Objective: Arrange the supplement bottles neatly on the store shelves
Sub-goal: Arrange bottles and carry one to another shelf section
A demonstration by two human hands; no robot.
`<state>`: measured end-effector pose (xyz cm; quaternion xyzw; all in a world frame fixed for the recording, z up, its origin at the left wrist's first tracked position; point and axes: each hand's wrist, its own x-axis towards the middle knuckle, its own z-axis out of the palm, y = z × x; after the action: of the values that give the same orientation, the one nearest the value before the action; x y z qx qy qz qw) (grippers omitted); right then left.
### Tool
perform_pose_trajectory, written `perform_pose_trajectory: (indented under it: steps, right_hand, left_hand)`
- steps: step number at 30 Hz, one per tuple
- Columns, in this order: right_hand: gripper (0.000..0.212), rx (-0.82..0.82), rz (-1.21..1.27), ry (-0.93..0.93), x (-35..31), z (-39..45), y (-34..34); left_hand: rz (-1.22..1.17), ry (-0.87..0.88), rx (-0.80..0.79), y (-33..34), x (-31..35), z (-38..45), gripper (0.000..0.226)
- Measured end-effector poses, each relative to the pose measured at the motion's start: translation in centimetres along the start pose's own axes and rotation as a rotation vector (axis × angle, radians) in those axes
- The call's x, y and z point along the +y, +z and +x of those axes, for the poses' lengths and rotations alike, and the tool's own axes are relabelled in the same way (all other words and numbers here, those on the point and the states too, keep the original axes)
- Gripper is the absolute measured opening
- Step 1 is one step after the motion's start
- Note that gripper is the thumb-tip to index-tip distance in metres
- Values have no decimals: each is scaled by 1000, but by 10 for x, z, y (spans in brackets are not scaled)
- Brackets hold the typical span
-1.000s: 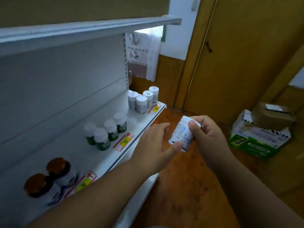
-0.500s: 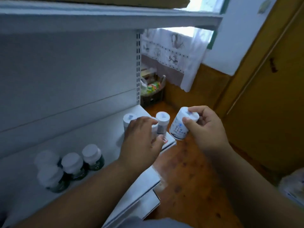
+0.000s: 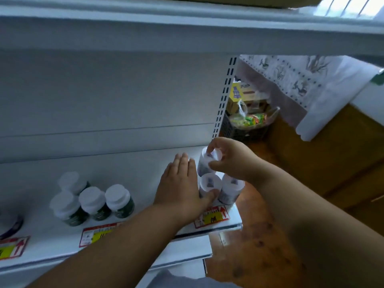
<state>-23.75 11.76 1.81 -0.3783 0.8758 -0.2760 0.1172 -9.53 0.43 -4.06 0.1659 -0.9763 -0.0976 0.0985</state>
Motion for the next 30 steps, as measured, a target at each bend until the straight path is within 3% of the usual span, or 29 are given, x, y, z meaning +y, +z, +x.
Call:
perform_pose_trajectory:
  steps: [5, 9, 14, 20, 30]
  right_hand:
    - [18, -138, -20, -78, 10, 11, 14]
    - [25, -186, 191, -32, 20, 7, 14]
    - [24, 33, 469, 106, 38, -4, 2]
    - [19, -46, 835, 326, 52, -30, 35]
    - [20, -115, 783, 225, 45, -13, 41]
  left_hand:
    - [1, -5, -48, 0, -1, -2, 107]
    - [33, -22, -69, -3, 0, -4, 107]
    - [87, 22, -25, -14, 9, -1, 103]
    - [216, 71, -180, -15, 21, 18, 102]
    - [236, 42, -222, -10, 15, 17, 102]
